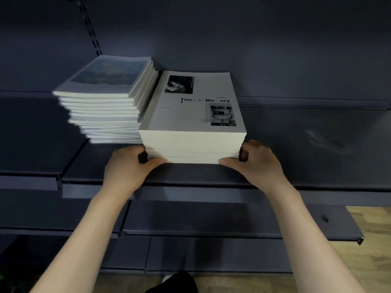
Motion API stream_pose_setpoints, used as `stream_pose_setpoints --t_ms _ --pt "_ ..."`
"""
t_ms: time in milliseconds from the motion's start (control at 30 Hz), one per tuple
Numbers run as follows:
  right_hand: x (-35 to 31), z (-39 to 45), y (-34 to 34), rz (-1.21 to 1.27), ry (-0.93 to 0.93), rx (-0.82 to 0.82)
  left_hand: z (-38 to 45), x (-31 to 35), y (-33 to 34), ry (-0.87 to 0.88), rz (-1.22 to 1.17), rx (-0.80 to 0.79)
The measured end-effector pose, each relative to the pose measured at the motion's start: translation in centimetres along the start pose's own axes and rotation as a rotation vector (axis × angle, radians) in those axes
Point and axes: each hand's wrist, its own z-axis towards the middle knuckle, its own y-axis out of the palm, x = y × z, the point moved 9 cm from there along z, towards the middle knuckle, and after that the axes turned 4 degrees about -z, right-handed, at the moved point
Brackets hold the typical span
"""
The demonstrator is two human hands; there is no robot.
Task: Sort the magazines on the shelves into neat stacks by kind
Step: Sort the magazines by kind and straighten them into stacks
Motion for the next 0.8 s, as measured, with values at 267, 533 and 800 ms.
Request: stream_pose_setpoints --t_ms 267,533,800 --pt "-0.4 0.3 -0.3 -0.057 -0.002 0.037 -0.6 0.6 -0.7 0.048 0.013 0.103" --pt "-0.1 0.6 -0.7 -0.007 0.009 -0.008 -1.2 0.7 -1.0 0.043 -0.015 0.182" --pt "-0.3 1.1 -0.3 0.08 -0.035 -0.149 -0.2 0.9 -0.6 0.018 -0.11 0.023"
